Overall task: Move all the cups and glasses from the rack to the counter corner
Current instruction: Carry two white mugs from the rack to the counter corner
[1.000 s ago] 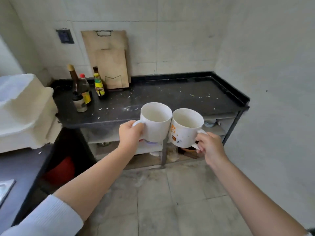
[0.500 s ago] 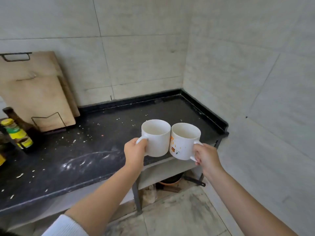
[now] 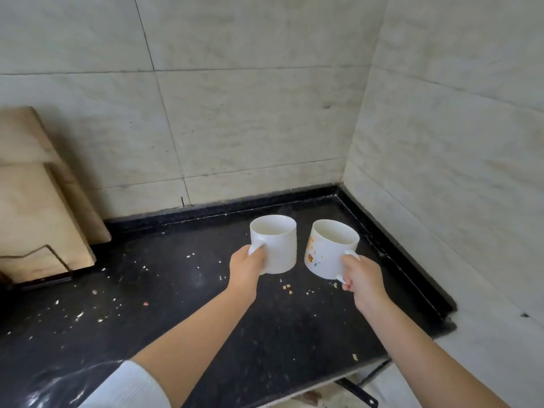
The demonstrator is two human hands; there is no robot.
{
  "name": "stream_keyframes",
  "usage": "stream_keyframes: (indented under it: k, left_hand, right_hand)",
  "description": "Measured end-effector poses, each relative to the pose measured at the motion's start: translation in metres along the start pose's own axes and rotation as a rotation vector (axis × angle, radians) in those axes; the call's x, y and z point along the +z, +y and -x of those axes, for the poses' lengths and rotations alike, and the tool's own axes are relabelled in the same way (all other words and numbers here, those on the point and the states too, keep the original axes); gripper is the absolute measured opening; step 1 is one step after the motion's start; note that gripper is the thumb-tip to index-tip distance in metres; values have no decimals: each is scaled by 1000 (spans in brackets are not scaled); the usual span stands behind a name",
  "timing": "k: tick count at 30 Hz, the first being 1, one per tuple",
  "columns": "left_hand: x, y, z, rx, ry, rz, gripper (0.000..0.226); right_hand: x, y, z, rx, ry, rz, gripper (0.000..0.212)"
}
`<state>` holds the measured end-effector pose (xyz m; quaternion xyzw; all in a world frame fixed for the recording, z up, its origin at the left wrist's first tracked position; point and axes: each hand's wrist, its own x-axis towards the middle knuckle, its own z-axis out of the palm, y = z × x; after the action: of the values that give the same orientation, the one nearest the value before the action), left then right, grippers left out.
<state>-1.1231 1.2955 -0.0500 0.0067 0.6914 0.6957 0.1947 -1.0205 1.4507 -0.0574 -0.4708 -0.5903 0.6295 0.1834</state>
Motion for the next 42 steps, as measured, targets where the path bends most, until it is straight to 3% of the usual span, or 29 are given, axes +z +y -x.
stream_keyframes:
  k: [4, 14, 18, 28, 37, 42]
  left_hand:
    - [19, 5, -65, -34, -9, 19, 12]
    - [110, -15, -176, -141, -8, -37, 23]
    - [159, -29, -208, -226, 78, 4, 42]
    - [228, -56, -272, -404, 280, 83, 37]
    - [231, -68, -301, -170, 161, -179, 40]
    - [228, -84, -301, -209, 28, -290, 38]
  right_hand:
    - [11, -12, -57, -7, 32, -50, 15]
    - [20, -37, -208, 48, 14, 73, 24]
    - [26, -37, -269, 52, -90, 89, 22]
    - [48, -22, -380, 31, -84, 19, 39]
    - [45, -5, -398, 13, -156, 29, 48]
    - [44, 2, -397, -17, -184, 83, 49]
